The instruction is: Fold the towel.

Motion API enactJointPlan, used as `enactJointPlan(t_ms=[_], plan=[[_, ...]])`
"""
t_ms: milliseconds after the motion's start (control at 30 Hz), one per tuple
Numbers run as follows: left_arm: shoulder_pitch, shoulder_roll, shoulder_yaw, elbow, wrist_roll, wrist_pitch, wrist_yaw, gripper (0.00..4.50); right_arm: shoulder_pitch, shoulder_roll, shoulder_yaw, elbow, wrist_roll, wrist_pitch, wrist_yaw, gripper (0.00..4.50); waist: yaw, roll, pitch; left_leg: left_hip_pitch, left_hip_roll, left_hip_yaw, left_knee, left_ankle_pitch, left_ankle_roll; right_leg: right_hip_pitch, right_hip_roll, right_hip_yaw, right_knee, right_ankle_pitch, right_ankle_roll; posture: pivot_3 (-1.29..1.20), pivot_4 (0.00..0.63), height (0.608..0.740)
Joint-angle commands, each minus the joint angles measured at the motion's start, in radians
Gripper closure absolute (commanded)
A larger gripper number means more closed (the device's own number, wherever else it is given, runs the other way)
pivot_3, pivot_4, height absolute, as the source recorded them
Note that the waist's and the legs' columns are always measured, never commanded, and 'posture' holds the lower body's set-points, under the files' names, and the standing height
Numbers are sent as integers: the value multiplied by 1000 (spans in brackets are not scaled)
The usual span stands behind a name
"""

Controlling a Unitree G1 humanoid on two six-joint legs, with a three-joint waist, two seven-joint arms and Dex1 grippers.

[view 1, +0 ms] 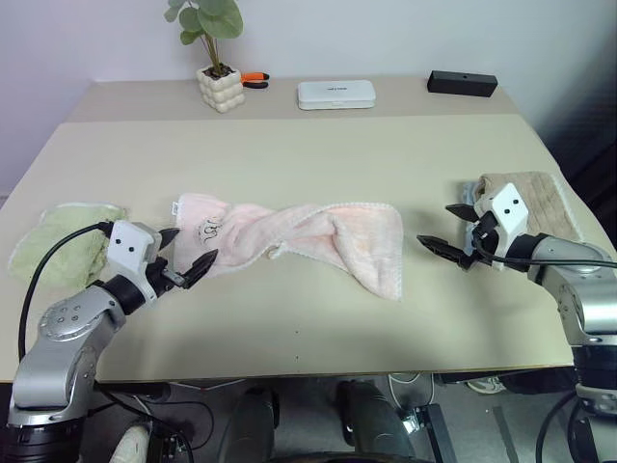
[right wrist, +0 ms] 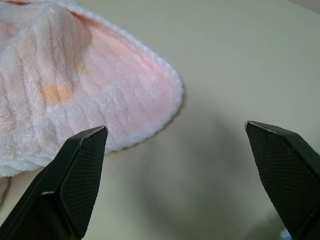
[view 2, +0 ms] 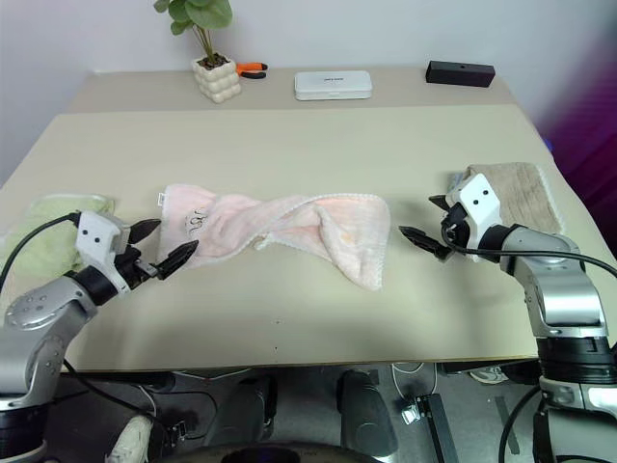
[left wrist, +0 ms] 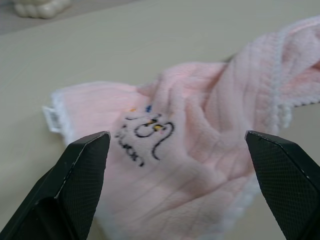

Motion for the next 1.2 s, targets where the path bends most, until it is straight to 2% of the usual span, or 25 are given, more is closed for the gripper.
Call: enactJointPlan(t_ms=[33, 267, 400, 500, 800, 900, 967, 1033, 1200], plan=[[-17, 8, 0, -7, 7, -9, 0, 69, -1, -2, -6, -48, 0, -13, -12, 0, -1, 0, 0, 0, 0, 0, 0, 0, 0, 0, 0, 0, 0, 0, 0, 0, 150, 737], [-4, 23, -24, -47, 14, -39, -40, 69, -21, 16, 25, -47, -11, -18, -34, 0, 0, 0, 0, 0, 0, 0, 0, 0, 0, 0, 0, 0, 0, 0, 0, 0, 150, 737], [71, 167, -104, -100, 81, -90, -194, 69, -41, 38, 58, -28, -32, -40, -46, 0, -4, 0, 0, 0, 0, 0, 0, 0, 0, 0, 0, 1, 0, 0, 0, 0, 150, 737], [82, 212, -128, -57, 179, -162, -181, 69, -41, 51, 68, -34, -32, -39, -51, 0, -1, 0, 0, 0, 0, 1, 0, 0, 0, -1, 0, 1, 0, -2, -3, 0, 150, 737], [0, 199, -180, 201, 349, -321, -132, 69, -8, 66, 65, -74, -25, -35, -67, 0, 2, 0, 0, 0, 0, 1, 0, 0, 0, 0, 0, 1, 0, -1, -2, 0, 150, 737], [-52, 162, -188, 271, 346, -332, -114, 69, 19, 69, 56, -107, -18, -28, -80, 0, 4, 0, 0, 0, 0, 1, 0, 0, 0, 0, 0, 0, 0, 0, -1, 0, 150, 737], [-63, 152, -187, 284, 342, -349, -117, 592, 31, 70, 56, -126, -18, -24, -88, 0, 2, 0, 0, 0, 0, 1, 0, 0, 0, 0, 0, 0, 1, 0, 0, 0, 150, 737], [-65, 150, -180, 292, 339, -358, -120, 1332, 33, 72, 58, -141, -18, -18, -96, 0, -2, 0, 0, 0, 0, 1, 0, 0, 0, 0, 0, 0, 1, 0, 0, 0, 150, 737], [-62, 162, -162, 296, 333, -375, -135, 3968, -16, 95, 72, -133, -1, 6, -107, 0, -2, 0, 0, 0, 0, 1, 0, 0, 0, -1, 0, 0, 1, 0, 0, 0, 150, 737]])
